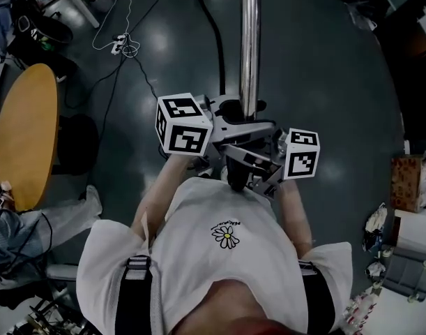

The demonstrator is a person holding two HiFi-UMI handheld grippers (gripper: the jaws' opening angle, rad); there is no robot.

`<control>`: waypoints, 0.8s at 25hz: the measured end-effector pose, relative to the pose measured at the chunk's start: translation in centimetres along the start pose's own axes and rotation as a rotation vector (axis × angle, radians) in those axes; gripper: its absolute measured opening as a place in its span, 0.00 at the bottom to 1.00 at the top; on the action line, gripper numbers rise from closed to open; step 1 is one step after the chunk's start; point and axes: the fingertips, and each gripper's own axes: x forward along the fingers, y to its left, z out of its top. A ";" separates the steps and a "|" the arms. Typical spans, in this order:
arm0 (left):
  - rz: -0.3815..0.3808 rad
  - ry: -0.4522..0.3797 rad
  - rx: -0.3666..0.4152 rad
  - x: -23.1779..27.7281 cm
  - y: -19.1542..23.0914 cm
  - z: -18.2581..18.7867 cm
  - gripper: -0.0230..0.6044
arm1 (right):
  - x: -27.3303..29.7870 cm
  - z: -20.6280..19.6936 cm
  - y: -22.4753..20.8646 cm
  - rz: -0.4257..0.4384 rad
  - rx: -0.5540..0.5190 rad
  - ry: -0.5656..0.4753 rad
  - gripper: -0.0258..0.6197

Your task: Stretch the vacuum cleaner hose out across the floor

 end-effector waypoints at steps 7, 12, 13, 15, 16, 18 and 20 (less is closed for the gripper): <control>0.006 -0.014 0.008 -0.5 0.5 0.2 0.39 | 0.5 0.1 -0.3 0.003 -0.015 0.016 0.23; -0.003 -0.029 -0.010 -1.2 2.1 0.9 0.39 | 1.4 0.9 -1.7 -0.012 -0.011 0.030 0.23; -0.005 -0.030 -0.014 -1.2 2.3 0.9 0.39 | 1.4 0.9 -1.9 -0.015 -0.007 0.029 0.23; -0.010 -0.031 -0.017 -1.3 2.6 0.8 0.39 | 1.5 0.9 -2.2 -0.021 -0.006 0.028 0.23; -0.013 -0.033 -0.018 -1.4 2.7 0.7 0.39 | 1.6 0.8 -2.4 -0.024 -0.006 0.028 0.23; -0.017 -0.032 -0.020 -1.4 2.8 0.7 0.39 | 1.6 0.9 -2.6 -0.029 -0.005 0.027 0.23; -0.021 -0.027 -0.021 -1.3 3.0 0.9 0.39 | 1.6 1.2 -2.7 -0.032 -0.004 0.020 0.23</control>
